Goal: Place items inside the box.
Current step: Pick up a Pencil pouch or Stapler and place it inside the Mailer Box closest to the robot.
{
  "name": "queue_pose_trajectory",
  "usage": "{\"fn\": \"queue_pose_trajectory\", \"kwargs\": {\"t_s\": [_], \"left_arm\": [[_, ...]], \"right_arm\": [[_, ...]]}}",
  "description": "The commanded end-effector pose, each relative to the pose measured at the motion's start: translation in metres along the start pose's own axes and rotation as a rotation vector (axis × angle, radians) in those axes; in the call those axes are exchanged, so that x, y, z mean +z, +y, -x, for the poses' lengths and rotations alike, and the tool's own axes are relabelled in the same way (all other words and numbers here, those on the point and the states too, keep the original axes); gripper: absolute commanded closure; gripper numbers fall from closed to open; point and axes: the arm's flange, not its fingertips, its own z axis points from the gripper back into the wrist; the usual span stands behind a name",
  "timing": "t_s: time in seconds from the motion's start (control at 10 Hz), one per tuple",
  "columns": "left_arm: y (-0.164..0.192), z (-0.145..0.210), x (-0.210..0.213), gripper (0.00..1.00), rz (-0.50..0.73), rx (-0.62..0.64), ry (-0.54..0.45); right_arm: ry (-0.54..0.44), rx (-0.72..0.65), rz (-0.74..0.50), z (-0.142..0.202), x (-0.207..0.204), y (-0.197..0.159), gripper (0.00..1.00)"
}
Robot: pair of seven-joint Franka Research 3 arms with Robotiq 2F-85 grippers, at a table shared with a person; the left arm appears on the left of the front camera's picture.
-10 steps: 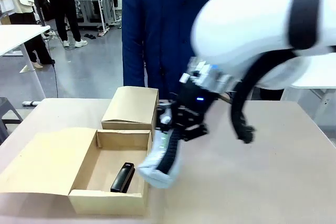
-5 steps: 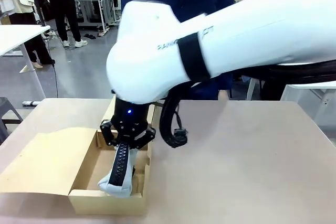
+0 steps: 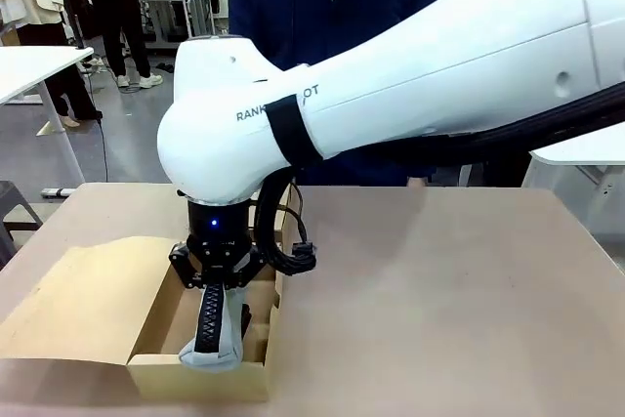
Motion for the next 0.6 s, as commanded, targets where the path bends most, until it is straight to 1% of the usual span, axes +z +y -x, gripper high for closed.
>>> {"fn": "queue_pose_trajectory", "kwargs": {"t_s": [0.0, 0.1, 0.2, 0.4, 0.5], "left_arm": [[0.0, 0.0, -0.001, 0.0, 0.021, -0.018, -0.007], [0.0, 0.0, -0.001, 0.0, 0.021, -0.018, -0.007], [0.0, 0.0, -0.001, 0.0, 0.021, -0.018, -0.007], [0.0, 0.0, -0.001, 0.0, 0.021, -0.018, -0.007], [0.0, 0.0, -0.001, 0.0, 0.021, -0.018, -0.007]], "right_arm": [[-0.002, -0.013, 0.034, -0.014, -0.004, 0.01, 0.93], [0.001, -0.005, 0.046, -0.02, -0.012, 0.014, 0.93], [0.037, -0.001, 0.059, -0.03, -0.023, 0.017, 0.93], [0.161, -0.013, 0.063, -0.052, -0.035, 0.018, 0.93], [0.268, -0.011, 0.081, -0.06, -0.037, 0.017, 0.93]]}}
